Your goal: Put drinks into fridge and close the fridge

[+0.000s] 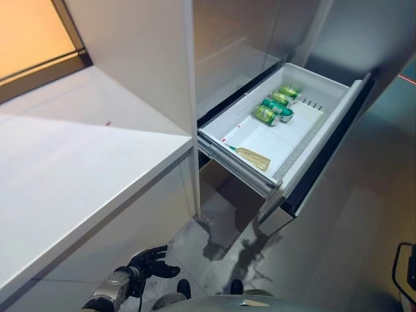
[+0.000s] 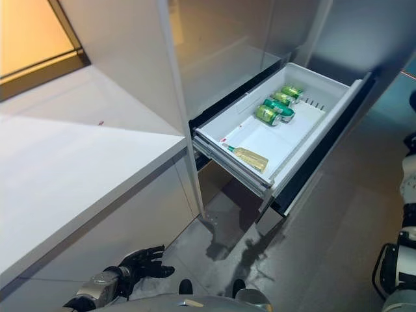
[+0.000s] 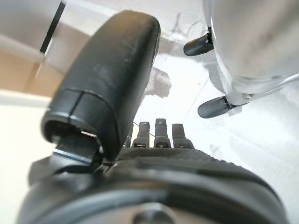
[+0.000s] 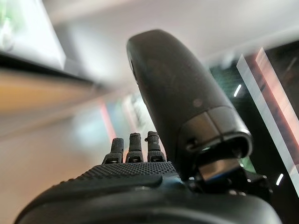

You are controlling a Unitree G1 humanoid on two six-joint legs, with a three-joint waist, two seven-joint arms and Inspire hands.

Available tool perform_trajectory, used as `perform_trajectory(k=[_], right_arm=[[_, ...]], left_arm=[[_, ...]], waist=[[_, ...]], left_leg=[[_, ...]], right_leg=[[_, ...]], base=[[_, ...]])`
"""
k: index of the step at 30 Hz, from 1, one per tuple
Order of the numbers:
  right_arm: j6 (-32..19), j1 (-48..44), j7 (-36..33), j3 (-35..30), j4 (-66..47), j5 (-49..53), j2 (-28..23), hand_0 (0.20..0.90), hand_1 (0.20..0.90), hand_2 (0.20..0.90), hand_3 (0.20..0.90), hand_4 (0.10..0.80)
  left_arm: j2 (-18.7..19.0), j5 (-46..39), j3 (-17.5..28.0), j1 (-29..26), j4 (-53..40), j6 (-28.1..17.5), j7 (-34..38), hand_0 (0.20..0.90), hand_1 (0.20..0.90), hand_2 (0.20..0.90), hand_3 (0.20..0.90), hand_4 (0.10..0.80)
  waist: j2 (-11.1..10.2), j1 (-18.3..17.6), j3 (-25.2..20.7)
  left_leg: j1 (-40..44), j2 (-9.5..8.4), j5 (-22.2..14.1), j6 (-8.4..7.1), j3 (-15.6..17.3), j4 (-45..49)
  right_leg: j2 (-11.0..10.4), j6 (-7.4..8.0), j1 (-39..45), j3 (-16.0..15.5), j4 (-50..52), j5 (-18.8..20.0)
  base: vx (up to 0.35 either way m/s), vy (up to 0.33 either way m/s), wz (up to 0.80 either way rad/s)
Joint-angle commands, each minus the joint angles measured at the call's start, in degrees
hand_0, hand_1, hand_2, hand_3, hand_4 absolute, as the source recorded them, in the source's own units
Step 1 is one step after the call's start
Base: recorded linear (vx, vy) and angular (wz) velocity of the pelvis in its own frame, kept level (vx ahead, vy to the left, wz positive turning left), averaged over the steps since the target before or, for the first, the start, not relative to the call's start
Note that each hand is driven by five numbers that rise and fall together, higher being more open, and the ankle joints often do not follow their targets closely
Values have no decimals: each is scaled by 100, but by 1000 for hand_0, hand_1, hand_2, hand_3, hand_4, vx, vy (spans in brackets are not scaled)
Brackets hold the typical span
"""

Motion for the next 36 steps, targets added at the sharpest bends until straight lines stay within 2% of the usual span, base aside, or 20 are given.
perform_trajectory(k=[1,4,6,18,21,31,36], right_arm=[[-547,-255,256,11,-256,121,-63,900,900,900,900,800],[-500,-120,399,-4,-218,243,23,900,900,900,900,800],[-584,-128,475,17,-188,377,47,900,900,900,900,800],[-456,-631,791,324,242,707,68,900,900,900,900,800],[-376,-742,1180,460,349,727,119,900,900,900,900,800],[-343,-1091,2455,972,-85,564,404,900,900,900,900,800],[-304,-1417,2663,1298,-207,352,453,900,900,900,900,800]], left_arm=[[143,228,-207,-25,320,-146,-71,900,900,900,900,800],[168,285,-212,-19,310,-117,-24,900,900,900,900,800],[178,211,-273,-83,200,-104,91,900,900,900,900,800],[55,-35,-355,-78,-245,-250,547,900,900,900,900,800],[44,-75,-278,14,-277,-313,683,900,900,900,900,800],[7,-240,-63,212,-411,-412,738,900,900,900,900,800],[1,-273,-87,240,-431,-463,700,900,900,900,900,800]], waist=[[-129,266,-317],[-120,294,-170],[-133,388,74],[-27,736,832],[2,826,986],[50,998,1257],[76,1082,1331]], left_leg=[[-309,-277,-1266,361,72,1069],[-460,-278,-1415,454,42,1425],[-837,-333,-1636,526,-63,2058],[-2082,-602,-2187,652,-366,3805],[-2293,-641,-2324,660,-445,4221],[-2421,-688,-2204,627,-630,4241],[-2421,-707,-2080,595,-691,4104]], right_leg=[[-10,116,-564,-46,1289,-768],[-72,39,-776,-105,1858,-952],[-166,-93,-1005,-177,2314,-1141],[-366,-513,-1889,-495,3949,-1747],[-421,-624,-2062,-547,4377,-1903],[-420,-693,-2248,-574,4658,-1970],[-432,-679,-2264,-606,4630,-1931]], base=[[66,-46,-9],[37,-57,1],[-37,-76,17],[-49,-13,25],[7,17,23],[17,27,6],[13,36,1]])
